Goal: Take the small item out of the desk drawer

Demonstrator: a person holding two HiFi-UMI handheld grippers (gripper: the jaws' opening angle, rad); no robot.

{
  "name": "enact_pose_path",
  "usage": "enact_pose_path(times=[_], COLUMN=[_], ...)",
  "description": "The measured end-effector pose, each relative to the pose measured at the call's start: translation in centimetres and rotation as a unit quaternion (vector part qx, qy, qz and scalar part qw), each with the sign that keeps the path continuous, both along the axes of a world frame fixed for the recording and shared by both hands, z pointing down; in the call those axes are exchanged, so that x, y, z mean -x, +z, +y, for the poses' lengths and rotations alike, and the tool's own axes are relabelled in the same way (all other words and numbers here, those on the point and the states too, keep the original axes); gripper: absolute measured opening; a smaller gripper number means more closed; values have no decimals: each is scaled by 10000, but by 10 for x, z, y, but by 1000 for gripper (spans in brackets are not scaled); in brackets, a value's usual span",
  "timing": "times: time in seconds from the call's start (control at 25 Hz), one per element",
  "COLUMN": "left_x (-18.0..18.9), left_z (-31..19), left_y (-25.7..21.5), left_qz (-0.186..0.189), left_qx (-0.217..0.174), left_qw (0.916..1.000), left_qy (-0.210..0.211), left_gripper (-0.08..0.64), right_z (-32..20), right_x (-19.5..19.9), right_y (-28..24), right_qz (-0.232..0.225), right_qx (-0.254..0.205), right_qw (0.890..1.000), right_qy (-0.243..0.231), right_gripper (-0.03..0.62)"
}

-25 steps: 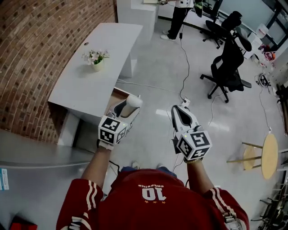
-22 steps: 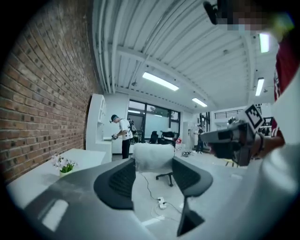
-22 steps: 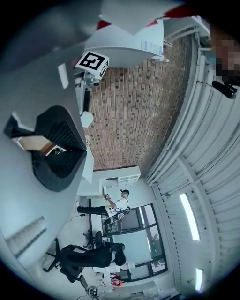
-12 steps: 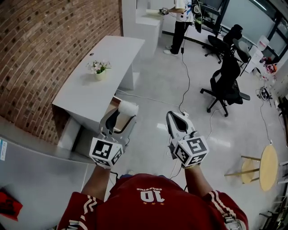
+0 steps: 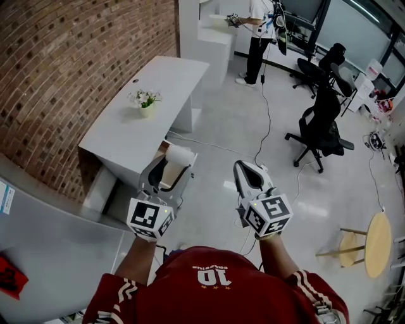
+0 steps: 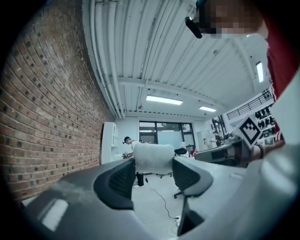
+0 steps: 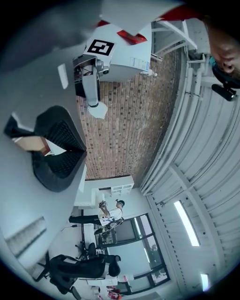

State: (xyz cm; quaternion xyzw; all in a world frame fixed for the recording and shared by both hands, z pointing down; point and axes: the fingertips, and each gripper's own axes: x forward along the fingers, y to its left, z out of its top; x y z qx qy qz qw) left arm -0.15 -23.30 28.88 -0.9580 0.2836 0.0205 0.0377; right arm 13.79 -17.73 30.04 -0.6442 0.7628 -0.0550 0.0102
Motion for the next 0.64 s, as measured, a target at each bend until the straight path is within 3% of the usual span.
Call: enact_pose_path(times=[0.64], left_x=[-1], left_z=[-2], left_y=[-8], left_qz=[24], left_qx=[-28], left_qw=[10000], left_qy=[41], left_gripper=[258], right_z=[-5], right_x=[0], right_y=[-7], right_qz=[20], right_qx=[-81], right_qw=[9999], right_qy=[90], right_gripper=[-3])
